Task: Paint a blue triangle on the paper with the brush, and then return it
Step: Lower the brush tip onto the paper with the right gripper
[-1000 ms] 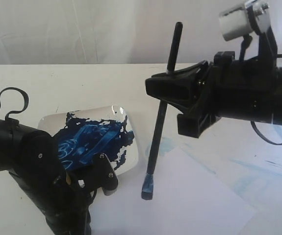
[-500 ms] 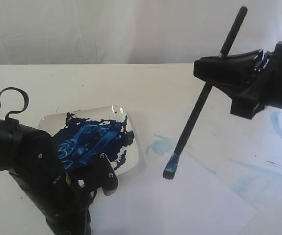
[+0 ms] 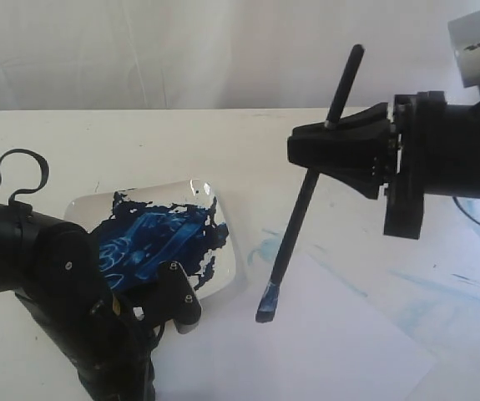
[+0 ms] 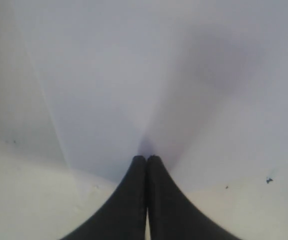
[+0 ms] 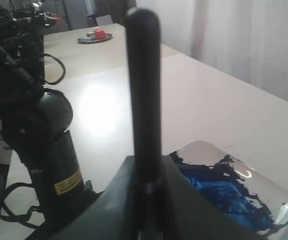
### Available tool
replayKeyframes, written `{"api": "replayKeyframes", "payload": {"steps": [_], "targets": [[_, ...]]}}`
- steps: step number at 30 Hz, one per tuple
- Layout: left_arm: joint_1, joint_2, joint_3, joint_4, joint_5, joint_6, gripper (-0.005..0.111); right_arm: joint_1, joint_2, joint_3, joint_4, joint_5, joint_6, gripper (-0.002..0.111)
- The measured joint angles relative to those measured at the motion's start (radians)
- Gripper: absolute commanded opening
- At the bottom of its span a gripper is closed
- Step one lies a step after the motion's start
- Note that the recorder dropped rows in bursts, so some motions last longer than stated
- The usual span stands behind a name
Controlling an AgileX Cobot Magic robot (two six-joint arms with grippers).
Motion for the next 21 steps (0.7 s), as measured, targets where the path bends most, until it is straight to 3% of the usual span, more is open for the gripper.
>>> {"api": "replayKeyframes", "payload": {"steps": [9,21], "targets": [[0.000,0.000,0.000,0.000,0.000,0.000,0.000,0.124,0.047,0.000,0.012,0.000,-0.084,0.000],[0.000,0.000,0.000,0.000,0.000,0.000,0.000,0.133,0.098,0.004,0.042,-0.010,-0.086,0.000]]}}
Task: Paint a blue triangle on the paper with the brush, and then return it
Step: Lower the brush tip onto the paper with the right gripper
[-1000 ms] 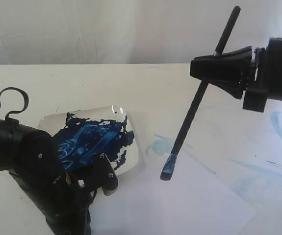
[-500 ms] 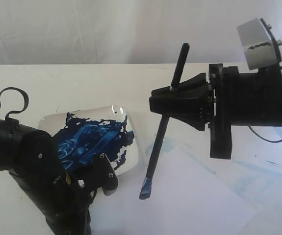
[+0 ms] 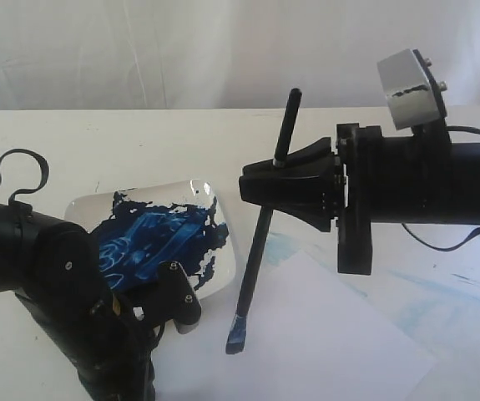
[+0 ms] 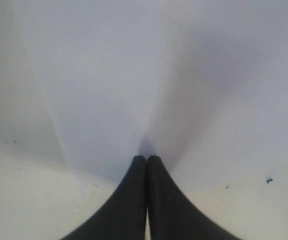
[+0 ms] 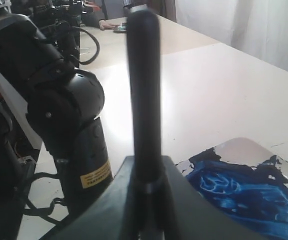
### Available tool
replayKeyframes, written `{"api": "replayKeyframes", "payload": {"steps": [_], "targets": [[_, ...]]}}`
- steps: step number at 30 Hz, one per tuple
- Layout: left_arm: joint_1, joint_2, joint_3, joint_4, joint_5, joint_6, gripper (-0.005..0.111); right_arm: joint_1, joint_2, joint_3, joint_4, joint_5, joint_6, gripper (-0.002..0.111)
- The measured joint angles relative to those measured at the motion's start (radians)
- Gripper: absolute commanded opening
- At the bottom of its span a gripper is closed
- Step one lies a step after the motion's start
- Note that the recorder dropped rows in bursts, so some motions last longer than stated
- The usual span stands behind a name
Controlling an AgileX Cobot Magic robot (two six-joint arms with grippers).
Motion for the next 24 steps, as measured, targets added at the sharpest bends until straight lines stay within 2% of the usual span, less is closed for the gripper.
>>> {"api": "replayKeyframes", "payload": {"steps": [24], "targets": [[0.000,0.000,0.000,0.000,0.000,0.000,0.000,0.000,0.010,0.001,0.000,-0.137,0.000,0.000]]}}
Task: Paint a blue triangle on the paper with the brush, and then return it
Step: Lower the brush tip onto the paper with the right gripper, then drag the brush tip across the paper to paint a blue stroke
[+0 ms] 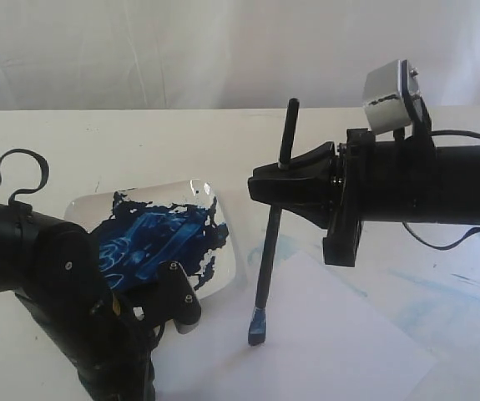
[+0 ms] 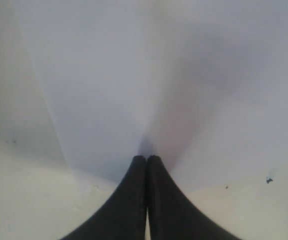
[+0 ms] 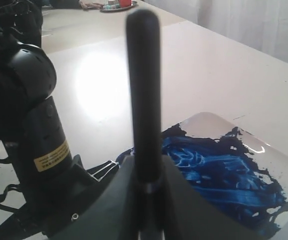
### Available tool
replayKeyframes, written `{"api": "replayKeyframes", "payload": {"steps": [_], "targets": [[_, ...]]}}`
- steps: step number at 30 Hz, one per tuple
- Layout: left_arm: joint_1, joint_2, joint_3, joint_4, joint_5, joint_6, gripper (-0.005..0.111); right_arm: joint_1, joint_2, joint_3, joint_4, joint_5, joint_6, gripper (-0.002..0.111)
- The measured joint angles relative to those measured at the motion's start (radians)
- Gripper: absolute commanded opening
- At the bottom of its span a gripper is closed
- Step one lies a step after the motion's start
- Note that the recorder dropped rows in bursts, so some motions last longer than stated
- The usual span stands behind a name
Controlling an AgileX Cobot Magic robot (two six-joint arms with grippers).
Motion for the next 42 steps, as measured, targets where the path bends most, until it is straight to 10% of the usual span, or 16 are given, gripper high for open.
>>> {"api": "replayKeyframes", "payload": {"steps": [42], "targets": [[0.000,0.000,0.000,0.000,0.000,0.000,0.000,0.000,-0.065,0.000,0.012,-0.304,0.000,0.000]]}}
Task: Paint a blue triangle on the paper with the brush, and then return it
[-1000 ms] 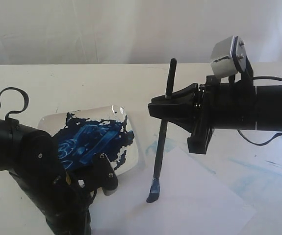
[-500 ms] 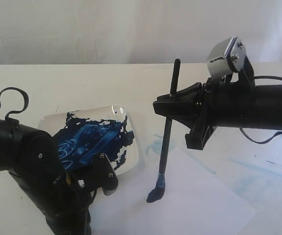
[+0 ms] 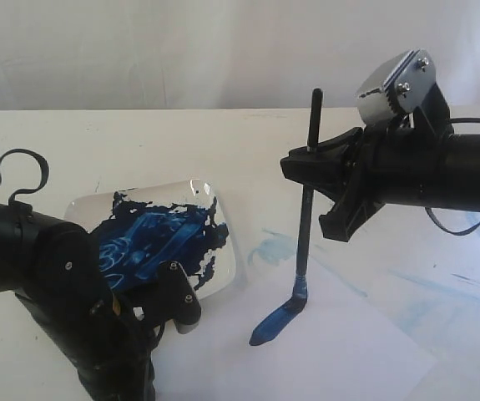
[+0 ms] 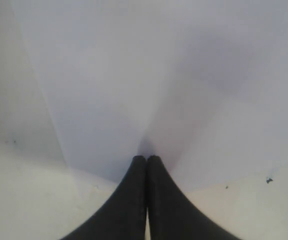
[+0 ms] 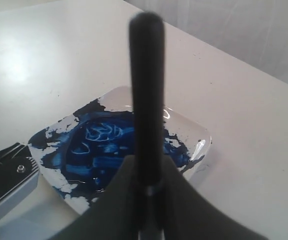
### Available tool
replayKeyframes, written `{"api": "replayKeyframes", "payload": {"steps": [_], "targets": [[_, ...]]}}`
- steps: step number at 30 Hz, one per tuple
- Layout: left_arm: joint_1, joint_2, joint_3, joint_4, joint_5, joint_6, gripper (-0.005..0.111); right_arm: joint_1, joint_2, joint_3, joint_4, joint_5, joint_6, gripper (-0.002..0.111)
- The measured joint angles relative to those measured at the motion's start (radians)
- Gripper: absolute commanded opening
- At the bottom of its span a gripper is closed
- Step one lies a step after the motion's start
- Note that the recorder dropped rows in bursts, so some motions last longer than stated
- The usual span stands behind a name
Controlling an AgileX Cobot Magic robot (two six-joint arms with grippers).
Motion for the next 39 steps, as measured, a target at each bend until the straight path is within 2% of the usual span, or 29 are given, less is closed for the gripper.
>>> {"api": "replayKeyframes", "payload": {"steps": [14,23,34,39], "targets": [[0.000,0.000,0.000,0.000,0.000,0.000,0.000,0.000,-0.010,0.000,0.006,-0.052,0.000,0.000],[0.000,0.000,0.000,0.000,0.000,0.000,0.000,0.000,-0.098,-0.003,-0.002,-0.073,0.002,0.000],[0.000,0.000,0.000,0.000,0.000,0.000,0.000,0.000,-0.219,-0.003,-0.003,0.007,0.276,0.000],[0.000,0.000,0.000,0.000,0.000,0.000,0.000,0.000,-0.222,-0.003,-0.007,0.036,0.310,0.000]]}}
